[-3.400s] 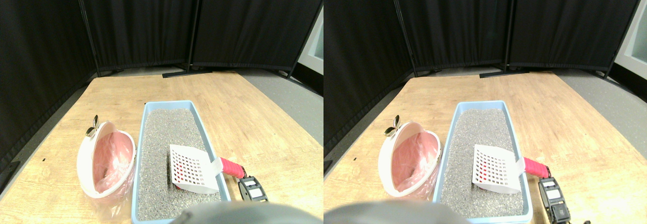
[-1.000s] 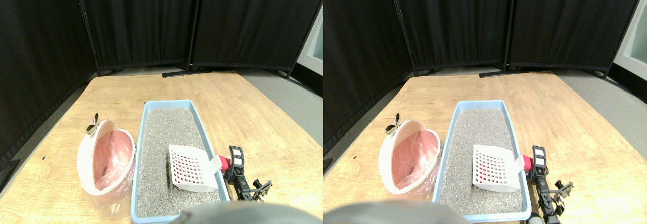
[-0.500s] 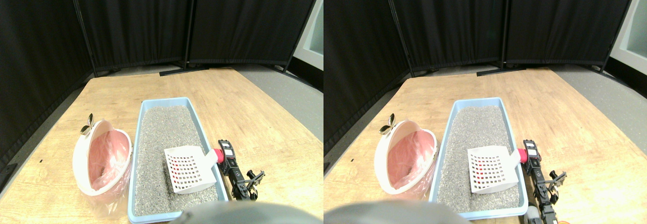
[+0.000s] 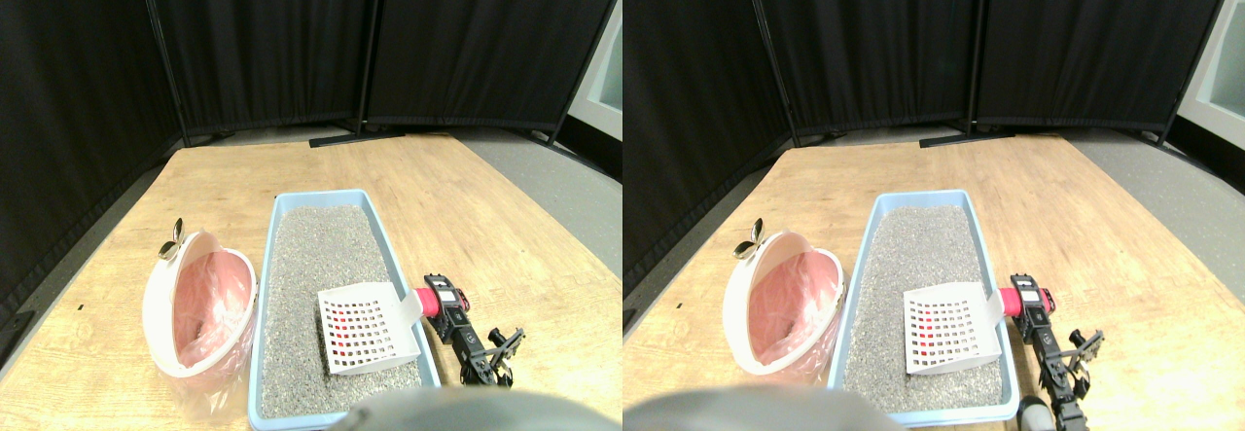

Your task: Scoop (unimanual)

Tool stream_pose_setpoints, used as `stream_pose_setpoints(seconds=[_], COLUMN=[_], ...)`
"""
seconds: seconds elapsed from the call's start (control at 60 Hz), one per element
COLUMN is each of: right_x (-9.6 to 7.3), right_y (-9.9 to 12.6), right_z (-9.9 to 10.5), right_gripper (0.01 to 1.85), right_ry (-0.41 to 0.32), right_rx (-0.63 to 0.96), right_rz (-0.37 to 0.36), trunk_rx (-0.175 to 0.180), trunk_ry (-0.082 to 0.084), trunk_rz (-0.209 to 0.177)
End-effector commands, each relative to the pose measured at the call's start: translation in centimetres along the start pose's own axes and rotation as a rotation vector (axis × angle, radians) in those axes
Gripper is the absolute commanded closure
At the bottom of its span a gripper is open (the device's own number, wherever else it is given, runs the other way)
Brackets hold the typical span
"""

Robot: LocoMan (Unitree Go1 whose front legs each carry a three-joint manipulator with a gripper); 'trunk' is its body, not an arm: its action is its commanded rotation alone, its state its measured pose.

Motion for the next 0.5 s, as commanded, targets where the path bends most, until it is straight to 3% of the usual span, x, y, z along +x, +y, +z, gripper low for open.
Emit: stream_pose_setpoints(seconds=[0.017,0.083,0.3,0.333,0.383,0.4,0.417,0.5], right_x=[-0.2,0.1,0.4,0.5,0.6,0.6,0.6,0.9], right_y=[0.1,0.2,1.1,1.3,1.4,1.4,1.7,1.9], right_z=[1.9,3.1,6.1,6.7,7.0,7.0,7.5,8.3], right_gripper=[1.8,1.8,1.8,1.67,1.63,1.63,1.8,1.8], right_ry=[-0.084,-0.126,-0.152,-0.159,-0.181,-0.181,-0.161,-0.164], right_rx=[-0.053,-0.101,-0.187,-0.207,-0.237,-0.237,-0.26,-0.297], right_rz=[0.025,0.082,0.123,0.134,0.165,0.165,0.158,0.172], trunk_rx=[-0.027,-0.034,-0.053,-0.056,-0.062,-0.062,-0.068,-0.08], trunk_ry=[0.0,-0.001,-0.005,-0.004,-0.006,-0.006,-0.006,-0.007], trunk_rz=[0.002,0.004,0.012,0.013,0.016,0.016,0.019,0.027])
